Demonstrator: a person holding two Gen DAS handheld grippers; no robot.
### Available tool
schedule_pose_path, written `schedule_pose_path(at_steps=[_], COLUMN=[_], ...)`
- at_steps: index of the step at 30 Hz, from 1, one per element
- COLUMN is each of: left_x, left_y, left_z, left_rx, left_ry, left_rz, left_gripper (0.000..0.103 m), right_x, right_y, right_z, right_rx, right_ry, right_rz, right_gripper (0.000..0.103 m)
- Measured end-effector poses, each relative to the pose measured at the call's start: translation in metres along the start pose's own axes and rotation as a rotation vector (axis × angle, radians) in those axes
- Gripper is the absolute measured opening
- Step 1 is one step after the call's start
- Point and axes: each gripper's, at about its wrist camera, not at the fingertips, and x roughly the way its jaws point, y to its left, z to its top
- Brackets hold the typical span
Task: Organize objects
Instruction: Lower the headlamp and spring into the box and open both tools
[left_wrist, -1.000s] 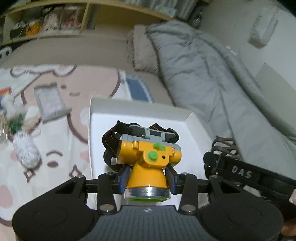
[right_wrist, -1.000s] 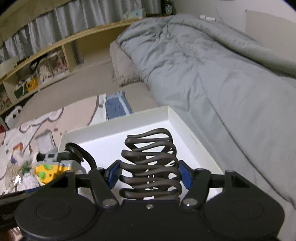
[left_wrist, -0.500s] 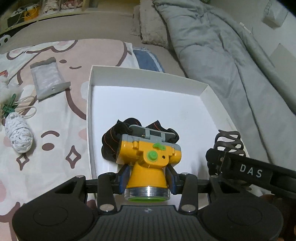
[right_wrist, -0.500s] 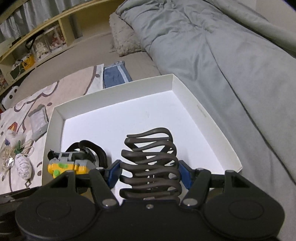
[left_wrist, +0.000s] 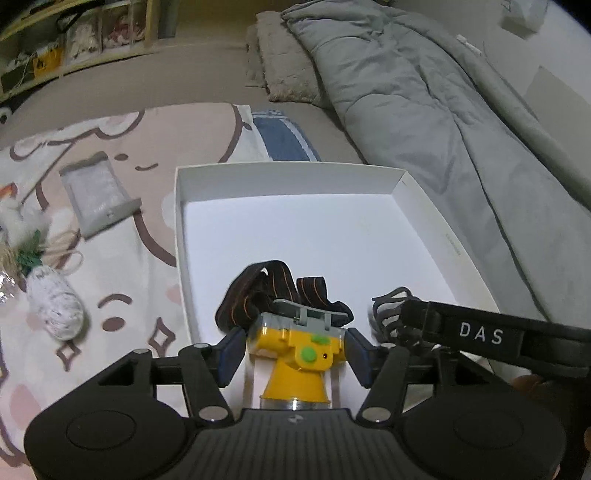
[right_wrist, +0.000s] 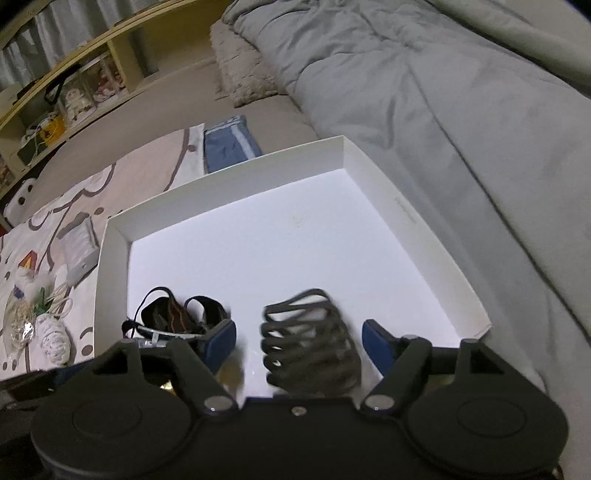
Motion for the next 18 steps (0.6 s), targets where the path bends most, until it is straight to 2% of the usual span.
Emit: schedule_pose_path(at_steps=[10,18], left_x=[-0.012,-0.018], left_y=[-0.005,0.001], left_z=[0.001,0.0], left_rx=[0.03,0.016], left_ry=[0.025,0.033], left_rz=[0.002,0.019], left_gripper=[0.061,0.063], right_x=[-0.004,-0.014], right_y=[-0.006,-0.002], right_z=[-0.001,-0.003], right_rx=[0.022,0.011], right_ry=[0.002,-0.009], right_rz=[-0.032,-0.044], right_gripper=[0.076,0.076])
